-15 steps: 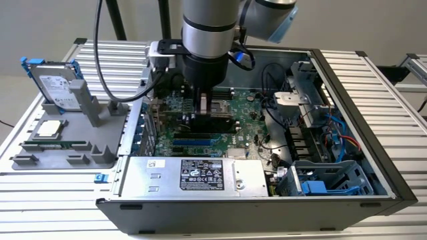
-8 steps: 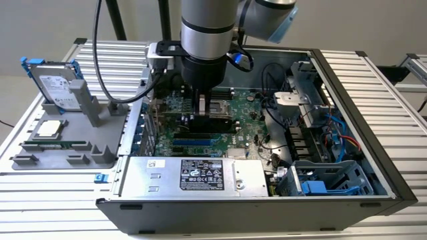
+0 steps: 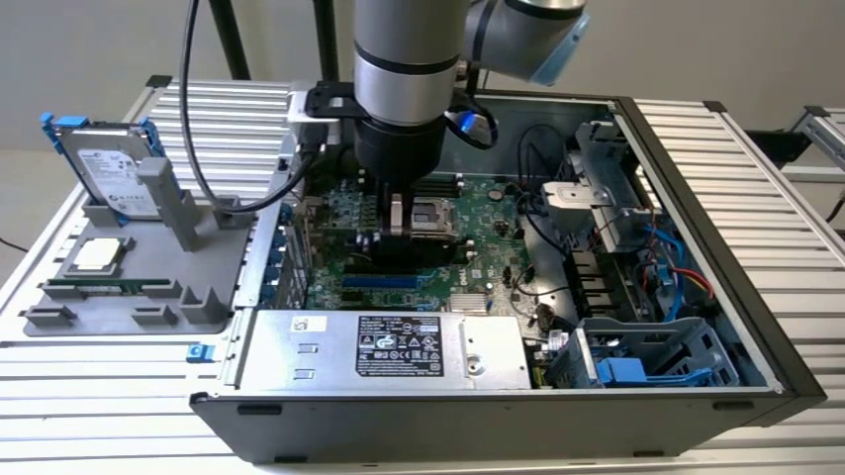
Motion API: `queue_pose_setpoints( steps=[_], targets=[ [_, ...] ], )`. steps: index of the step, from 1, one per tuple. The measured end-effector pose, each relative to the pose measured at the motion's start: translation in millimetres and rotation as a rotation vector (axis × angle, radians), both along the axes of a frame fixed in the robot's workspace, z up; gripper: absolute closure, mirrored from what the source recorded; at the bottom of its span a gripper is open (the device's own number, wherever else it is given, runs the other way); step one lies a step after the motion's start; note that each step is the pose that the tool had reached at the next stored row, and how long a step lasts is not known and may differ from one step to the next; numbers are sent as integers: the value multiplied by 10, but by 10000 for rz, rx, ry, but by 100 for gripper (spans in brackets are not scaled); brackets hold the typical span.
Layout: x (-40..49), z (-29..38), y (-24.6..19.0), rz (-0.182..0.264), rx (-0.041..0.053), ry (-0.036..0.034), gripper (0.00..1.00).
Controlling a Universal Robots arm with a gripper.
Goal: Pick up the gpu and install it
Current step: 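Insert the gpu into the slot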
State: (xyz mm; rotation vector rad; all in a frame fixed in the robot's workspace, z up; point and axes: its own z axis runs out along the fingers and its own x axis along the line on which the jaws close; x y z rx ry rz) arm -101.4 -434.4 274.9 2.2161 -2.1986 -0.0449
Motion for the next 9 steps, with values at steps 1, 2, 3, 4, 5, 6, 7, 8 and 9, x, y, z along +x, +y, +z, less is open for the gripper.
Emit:
queue_pose_setpoints(
  steps=[1,2,3,4,5,6,7,8,9],
  targets=[
    [-2,-5,-3,0,0,1,100],
    [-4,-9,-6,0,0,1,100],
    [-6,-13,-9,0,0,1,100],
    [-9,-18,-10,-1,-1,2,100],
    [-12,-23,-10,-2,-1,1,100],
    [-15,-27,-10,-1,-1,2,100],
    [-18,-32,-10,0,-1,1,100],
    [-22,-36,-10,-1,-1,2,100],
    [-25,-41,-10,-1,-1,2,100]
  ],
)
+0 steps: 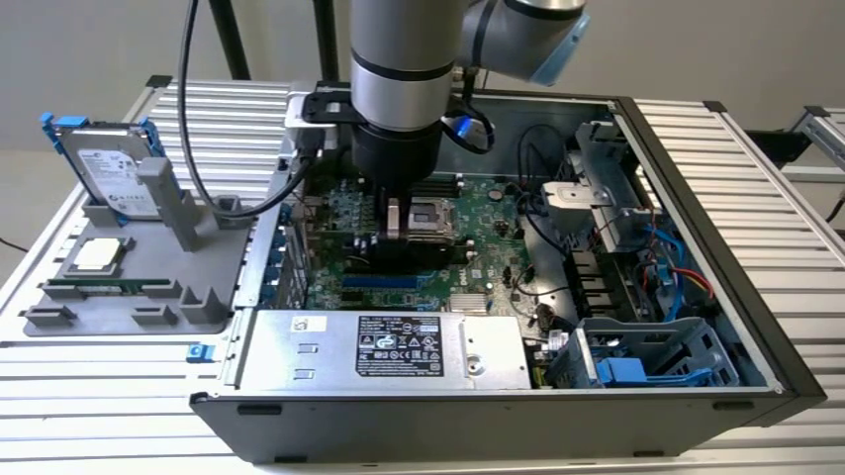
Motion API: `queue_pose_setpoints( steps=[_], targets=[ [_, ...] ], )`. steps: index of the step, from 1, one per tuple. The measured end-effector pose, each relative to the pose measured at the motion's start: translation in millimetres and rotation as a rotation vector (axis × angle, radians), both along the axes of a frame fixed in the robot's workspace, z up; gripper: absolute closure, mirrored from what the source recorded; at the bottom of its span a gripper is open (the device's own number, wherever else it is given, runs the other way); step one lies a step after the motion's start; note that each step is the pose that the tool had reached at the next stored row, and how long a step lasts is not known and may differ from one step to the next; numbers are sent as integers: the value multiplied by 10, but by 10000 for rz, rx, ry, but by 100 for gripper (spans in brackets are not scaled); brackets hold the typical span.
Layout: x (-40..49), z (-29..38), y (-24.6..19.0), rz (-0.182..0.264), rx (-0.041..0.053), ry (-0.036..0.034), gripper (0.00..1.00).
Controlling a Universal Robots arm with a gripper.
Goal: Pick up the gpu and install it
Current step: 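Insert the gpu into the slot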
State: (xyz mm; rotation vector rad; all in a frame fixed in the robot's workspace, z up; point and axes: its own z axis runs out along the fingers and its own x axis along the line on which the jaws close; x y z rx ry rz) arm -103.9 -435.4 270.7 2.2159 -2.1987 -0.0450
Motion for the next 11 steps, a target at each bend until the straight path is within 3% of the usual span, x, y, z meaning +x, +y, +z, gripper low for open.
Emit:
queue_pose_setpoints(
  steps=[11],
  targets=[
    [-64,-53,0,1,0,-1,100]
  ],
)
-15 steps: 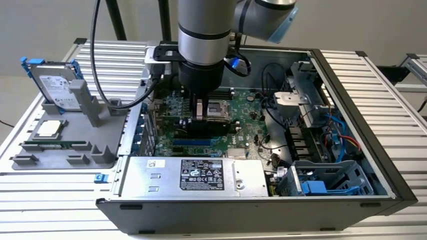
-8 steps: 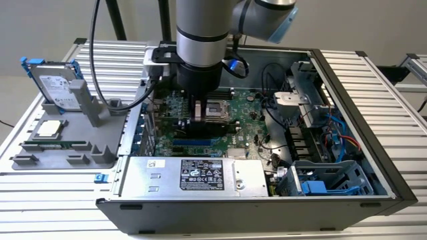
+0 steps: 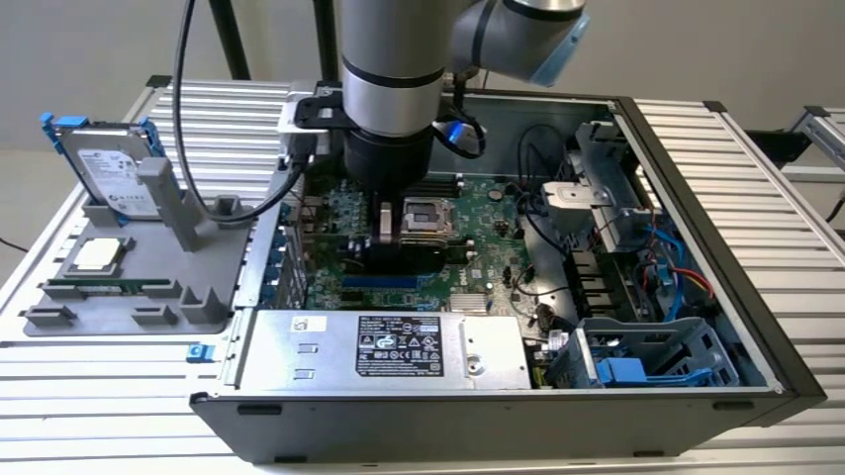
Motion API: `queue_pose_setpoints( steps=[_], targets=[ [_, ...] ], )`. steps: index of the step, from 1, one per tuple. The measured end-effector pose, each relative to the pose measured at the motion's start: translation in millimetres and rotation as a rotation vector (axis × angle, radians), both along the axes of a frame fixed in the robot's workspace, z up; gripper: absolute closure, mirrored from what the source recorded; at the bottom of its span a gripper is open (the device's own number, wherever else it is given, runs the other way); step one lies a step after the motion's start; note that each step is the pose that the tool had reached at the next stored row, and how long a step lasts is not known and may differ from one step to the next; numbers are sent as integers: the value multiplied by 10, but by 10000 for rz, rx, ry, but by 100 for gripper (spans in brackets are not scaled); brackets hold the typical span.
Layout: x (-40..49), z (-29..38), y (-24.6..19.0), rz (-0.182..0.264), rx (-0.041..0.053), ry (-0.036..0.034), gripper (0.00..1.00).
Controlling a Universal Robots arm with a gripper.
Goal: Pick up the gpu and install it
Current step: 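Insert the gpu into the slot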
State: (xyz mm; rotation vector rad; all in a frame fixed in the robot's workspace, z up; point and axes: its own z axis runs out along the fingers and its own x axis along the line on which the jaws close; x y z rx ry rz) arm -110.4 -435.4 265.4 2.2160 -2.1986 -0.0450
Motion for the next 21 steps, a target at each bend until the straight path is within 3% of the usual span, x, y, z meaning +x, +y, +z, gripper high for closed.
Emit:
queue_pose_setpoints(
  steps=[9,21],
  targets=[
    [-4,-85,0,1,1,0,100],
    [-17,-129,0,1,-3,2,100]
  ],
)
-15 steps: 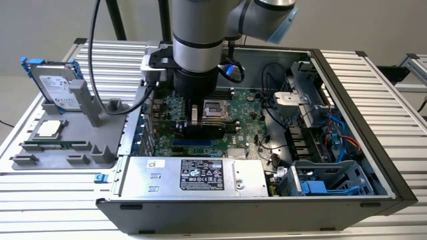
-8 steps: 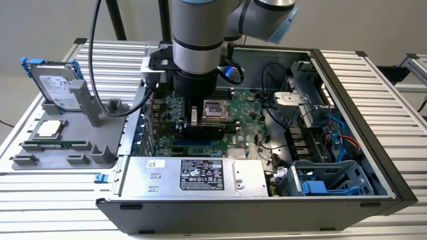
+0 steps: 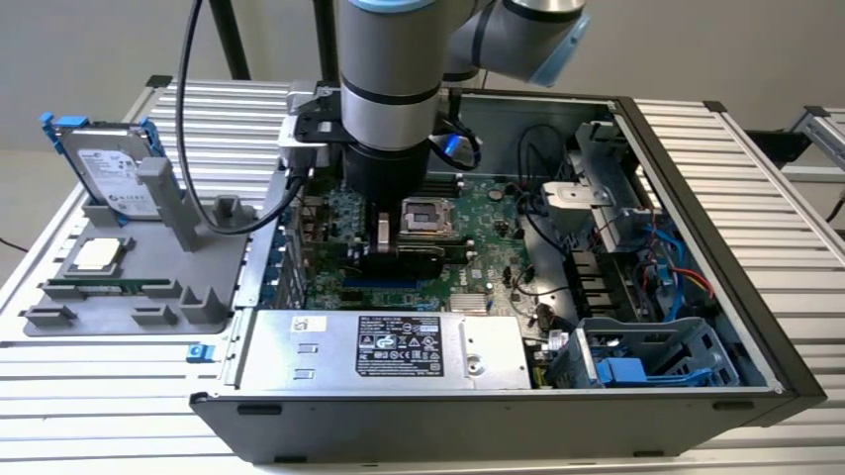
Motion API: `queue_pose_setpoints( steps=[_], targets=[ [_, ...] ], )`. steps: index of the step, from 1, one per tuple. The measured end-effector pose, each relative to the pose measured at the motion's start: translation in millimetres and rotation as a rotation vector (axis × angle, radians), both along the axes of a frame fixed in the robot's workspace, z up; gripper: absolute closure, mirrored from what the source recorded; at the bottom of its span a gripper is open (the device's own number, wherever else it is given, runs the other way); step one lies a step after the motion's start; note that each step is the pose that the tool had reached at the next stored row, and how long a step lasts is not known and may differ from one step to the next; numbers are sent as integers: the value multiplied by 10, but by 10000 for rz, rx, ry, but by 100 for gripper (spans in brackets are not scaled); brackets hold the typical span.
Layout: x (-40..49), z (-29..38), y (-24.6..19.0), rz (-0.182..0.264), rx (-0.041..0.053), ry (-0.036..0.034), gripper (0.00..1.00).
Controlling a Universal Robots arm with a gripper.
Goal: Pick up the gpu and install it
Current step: 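Insert the gpu into the slot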
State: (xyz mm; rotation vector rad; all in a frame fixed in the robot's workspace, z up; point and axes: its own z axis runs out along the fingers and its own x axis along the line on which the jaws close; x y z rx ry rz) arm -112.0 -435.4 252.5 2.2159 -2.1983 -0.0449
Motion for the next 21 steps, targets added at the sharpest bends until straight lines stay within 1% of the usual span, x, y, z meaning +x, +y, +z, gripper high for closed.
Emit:
queue_pose_setpoints(
  steps=[5,10,18,21],
  targets=[
    [0,-3,-1,-1,4,-2,100],
    [-1,-2,-19,-1,37,-3,100],
    [0,-2,-20,-1,40,-3,100],
    [0,9,-20,0,39,-2,100]
  ],
)
